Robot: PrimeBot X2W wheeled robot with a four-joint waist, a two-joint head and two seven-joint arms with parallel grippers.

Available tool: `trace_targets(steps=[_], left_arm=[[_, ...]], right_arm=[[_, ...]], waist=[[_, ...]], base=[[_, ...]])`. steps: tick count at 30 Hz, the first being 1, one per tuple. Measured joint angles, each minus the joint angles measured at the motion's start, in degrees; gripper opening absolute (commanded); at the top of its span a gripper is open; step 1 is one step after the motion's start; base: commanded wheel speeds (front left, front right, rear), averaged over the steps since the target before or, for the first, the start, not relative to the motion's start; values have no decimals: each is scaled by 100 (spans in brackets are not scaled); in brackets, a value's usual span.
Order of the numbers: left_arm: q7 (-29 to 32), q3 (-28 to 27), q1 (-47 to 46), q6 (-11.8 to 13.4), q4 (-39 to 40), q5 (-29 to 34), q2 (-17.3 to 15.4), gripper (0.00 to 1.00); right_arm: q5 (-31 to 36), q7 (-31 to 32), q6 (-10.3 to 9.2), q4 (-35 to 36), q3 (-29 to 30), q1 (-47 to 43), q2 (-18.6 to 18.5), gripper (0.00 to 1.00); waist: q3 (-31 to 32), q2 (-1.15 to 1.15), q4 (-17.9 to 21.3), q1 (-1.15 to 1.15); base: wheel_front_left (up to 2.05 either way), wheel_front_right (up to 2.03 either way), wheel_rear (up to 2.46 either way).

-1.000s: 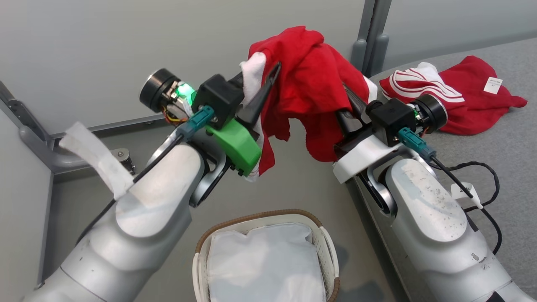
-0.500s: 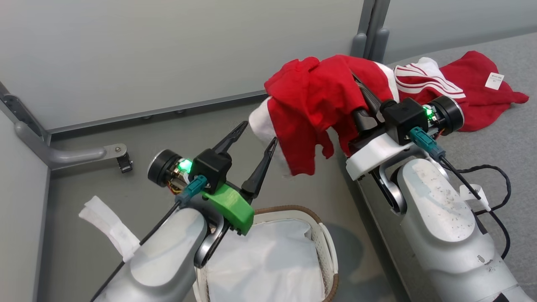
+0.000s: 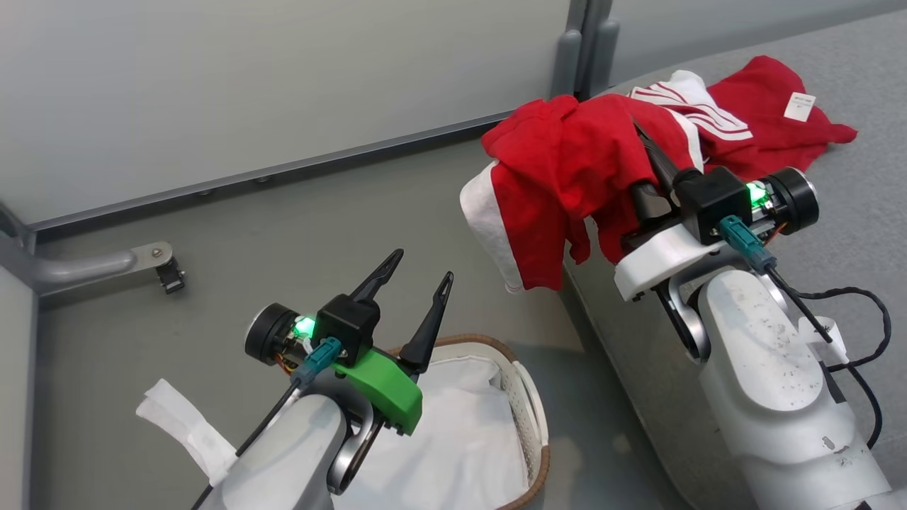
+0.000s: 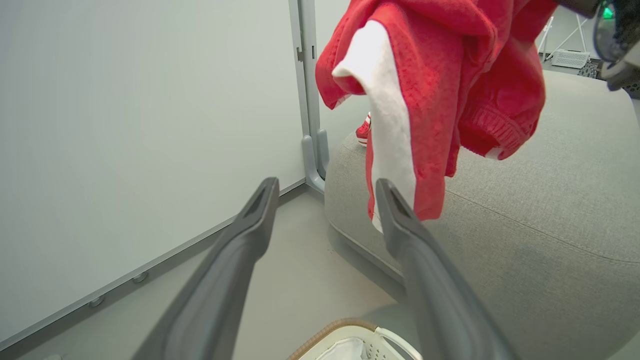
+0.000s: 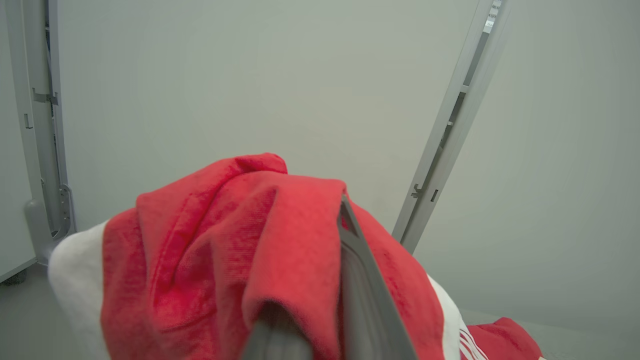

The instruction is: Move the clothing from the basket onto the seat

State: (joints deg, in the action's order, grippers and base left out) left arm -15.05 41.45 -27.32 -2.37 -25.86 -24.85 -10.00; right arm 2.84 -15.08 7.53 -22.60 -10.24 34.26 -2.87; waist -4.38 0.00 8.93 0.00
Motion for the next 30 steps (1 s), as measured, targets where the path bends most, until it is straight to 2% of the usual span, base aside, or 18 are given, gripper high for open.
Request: trace_targets(steps=[17,24,30], left_arm=[[-10,-91,-128,-236,-121,417,196,100],[-9,-32,-395,-303,-180,543,345,100],[-9,13,-566,-353,-198,644,387,100]], right_arm=[[51,0,0,79,521,-288,-207,0],[65,0,0,23,803,-330,-289,0],[219,0,0,-140,1155,81,-525,0]], waist=[[-502,0,1241,0],[-952,0,1419,0],[-1258,0,1292,0]], base=[[0,0,0],[0,0,0],[0,0,0]])
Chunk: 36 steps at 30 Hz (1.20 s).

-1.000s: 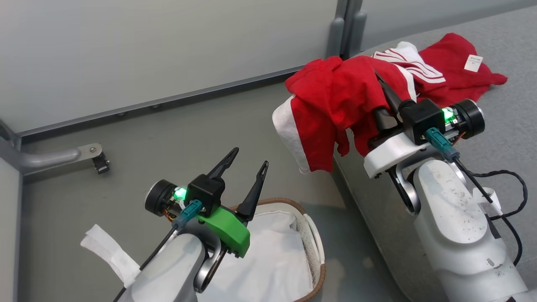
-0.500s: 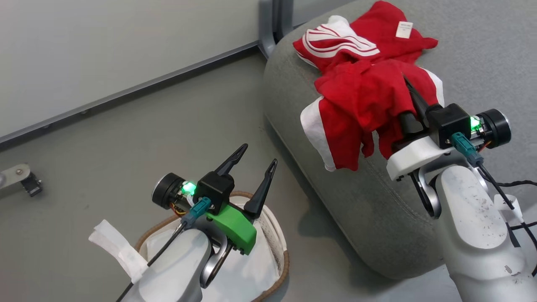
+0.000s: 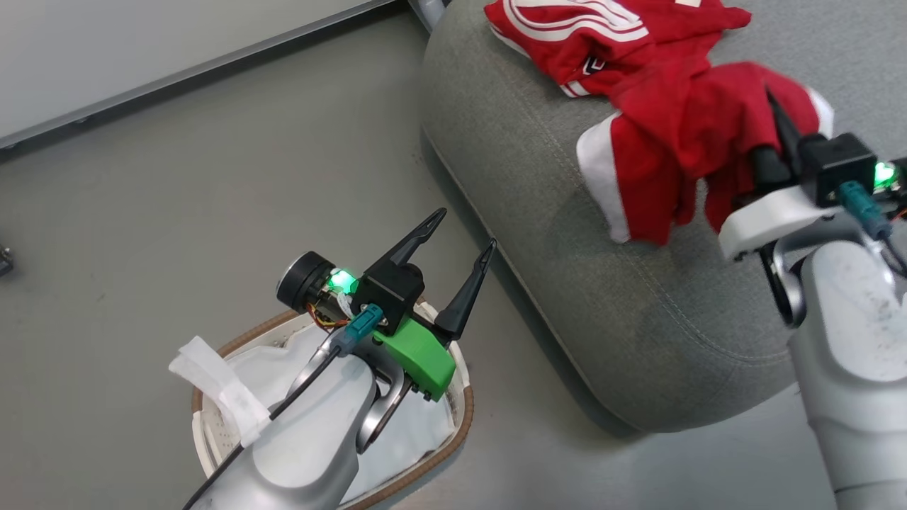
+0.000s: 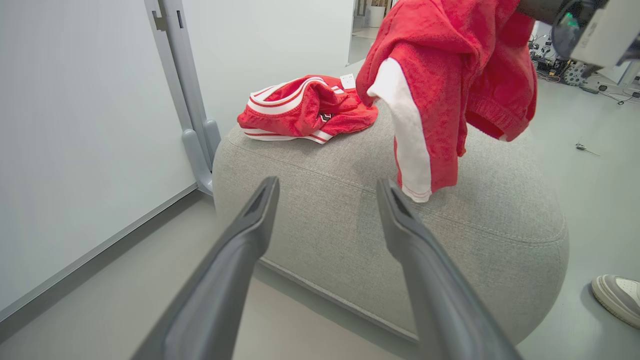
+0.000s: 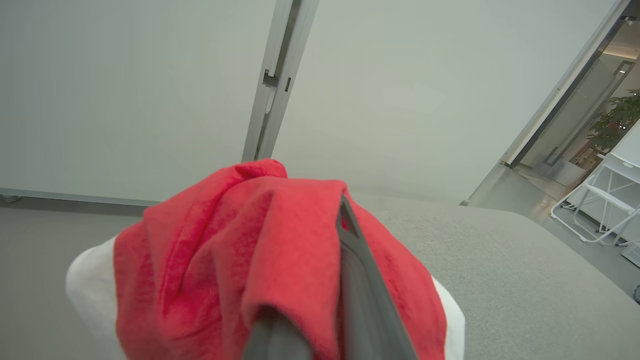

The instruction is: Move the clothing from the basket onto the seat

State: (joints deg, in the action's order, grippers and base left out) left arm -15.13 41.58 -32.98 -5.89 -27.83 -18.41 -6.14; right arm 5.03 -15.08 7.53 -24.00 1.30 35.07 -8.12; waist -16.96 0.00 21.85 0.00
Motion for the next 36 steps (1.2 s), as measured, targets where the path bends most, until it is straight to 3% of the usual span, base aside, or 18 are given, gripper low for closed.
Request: trace_targets(steps=[5,11,20,26,36], left_arm=[[0,42,-135,-20,14,51,13,100],[-1,56,-367,-24,110,101,41,100],[-2,162,-609,-48,269,162,116,100],[-3,118,-787,35,486,238,125,100],[-3,170,-818,36,545,293,187,100]], right_arm=[[30,0,0,-175,130,716,-533,0],[155,-1,0,-654,448,1846,-1469,0],[571,179,0,-1377,1181,2908,-2256,0],[914,245,0,-1922,1782,3193,-2287,0],[1685,91,0,-2818,2524,2601,-1933,0]], waist=[[-198,0,-261,0],[-501,0,-660,0],[-968,0,-1366,0],[-1354,0,-1791,-1],[-1920,0,-2216,-1]], base=[[0,0,0],[0,0,0],[0,0,0],[0,0,0],[0,0,0]])
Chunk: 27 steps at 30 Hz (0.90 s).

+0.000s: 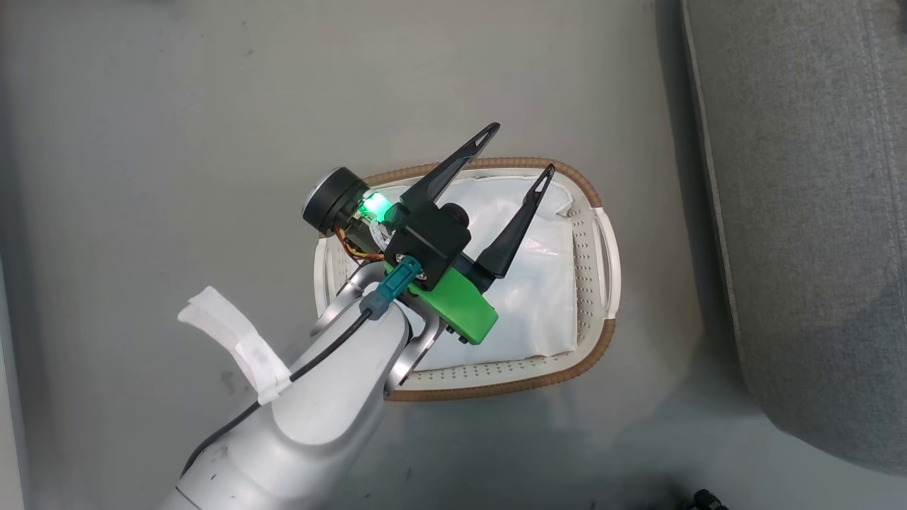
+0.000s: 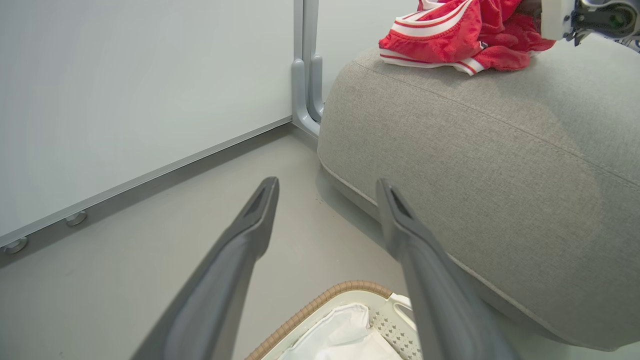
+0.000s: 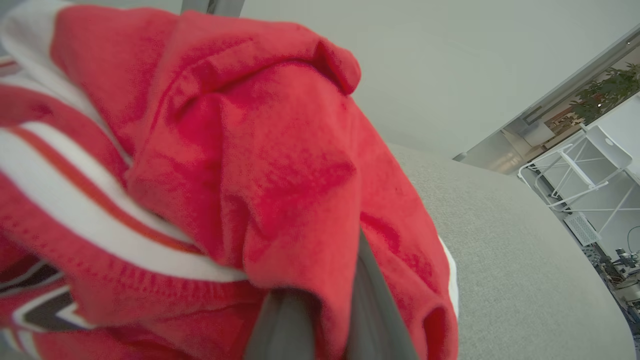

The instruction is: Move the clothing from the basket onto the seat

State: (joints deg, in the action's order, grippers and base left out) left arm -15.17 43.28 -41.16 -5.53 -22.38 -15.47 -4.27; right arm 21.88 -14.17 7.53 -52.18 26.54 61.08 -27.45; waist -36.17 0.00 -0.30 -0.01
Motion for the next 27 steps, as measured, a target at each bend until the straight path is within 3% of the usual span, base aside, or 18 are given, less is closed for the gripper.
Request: trace_targets(steps=[1,2,3,4,9,17,27], left_arm=[[0,2,8,0,-20,0,-1,100],[1,5,12,-1,-37,0,-3,100],[1,9,13,-1,-40,0,-1,100],[0,7,19,-1,-46,0,-1,100],[1,-29,159,-10,-164,-13,-21,100],[0,-223,452,-33,-233,-168,-43,100],[0,-549,959,-94,-324,-410,-18,100]], right_arm=[[52,-21,0,-32,51,-41,53,8],[104,-43,0,-65,94,-71,120,32],[142,-48,0,-90,115,-84,158,59],[176,-52,0,-115,147,-92,210,100],[207,-82,0,-152,164,-322,539,100],[-176,-86,0,287,-405,-934,847,100],[-784,-91,0,425,-1148,-1351,834,100]], waist=[[-13,0,-6,0],[-12,0,1,0],[-8,0,12,0],[2,0,32,0],[151,0,162,0],[678,0,464,0],[1573,0,664,1]], base=[[0,0,0],[0,0,0],[0,0,0],[0,0,0],[0,0,0],[0,0,0],[0,0,0]])
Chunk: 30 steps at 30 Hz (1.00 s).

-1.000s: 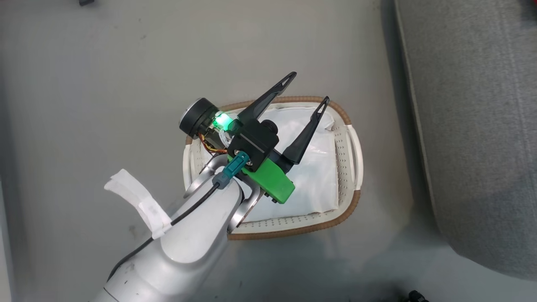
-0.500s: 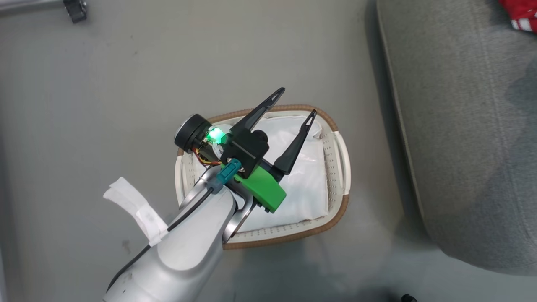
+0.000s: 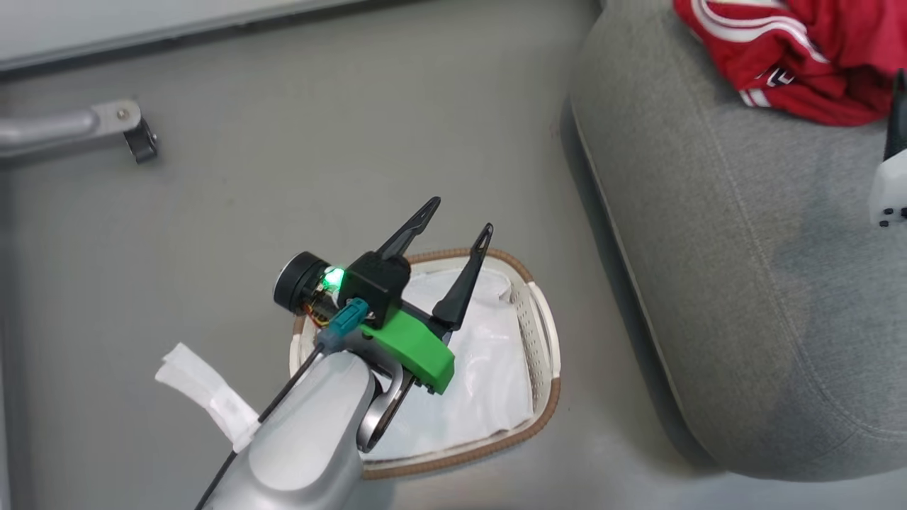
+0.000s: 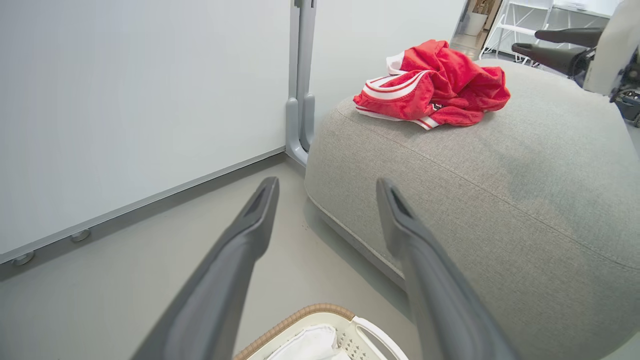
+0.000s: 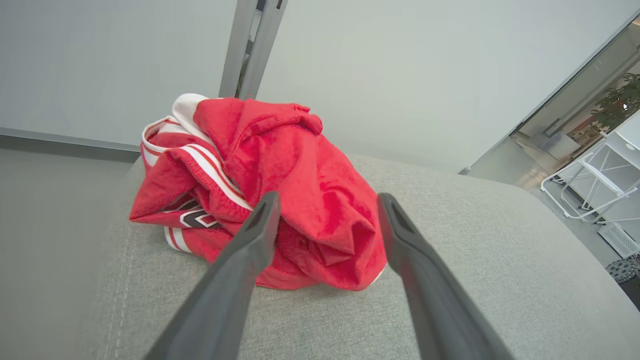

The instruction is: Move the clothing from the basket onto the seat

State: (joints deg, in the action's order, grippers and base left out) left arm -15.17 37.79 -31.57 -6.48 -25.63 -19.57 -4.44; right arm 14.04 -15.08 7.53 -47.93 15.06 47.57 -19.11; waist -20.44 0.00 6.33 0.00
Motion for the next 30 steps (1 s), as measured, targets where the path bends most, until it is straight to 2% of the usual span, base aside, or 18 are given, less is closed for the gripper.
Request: trace_targets(steps=[6,11,14,22,30], left_arm=[[0,-285,353,-34,19,-291,46,100],[0,-597,610,-56,45,-365,55,100],[0,-889,783,-49,90,-409,44,100],[0,-1760,1354,154,296,-246,-3,100],[0,-2506,2092,238,470,-142,29,100]], right_arm=[[-443,-1,0,129,-575,0,122,100],[-839,-1,0,420,-927,-151,378,100],[-1046,-1,0,650,-1059,-441,537,100],[-1443,-1,0,1458,-1276,-1417,1184,100],[-1519,-1,0,2324,-1288,-2458,1597,100]], waist=[[560,0,5,0],[983,0,-51,0],[1190,0,-111,0],[1532,0,-347,0],[1723,0,-532,0]], base=[[0,0,0],[0,0,0],[0,0,0],[0,0,0],[0,0,0]])
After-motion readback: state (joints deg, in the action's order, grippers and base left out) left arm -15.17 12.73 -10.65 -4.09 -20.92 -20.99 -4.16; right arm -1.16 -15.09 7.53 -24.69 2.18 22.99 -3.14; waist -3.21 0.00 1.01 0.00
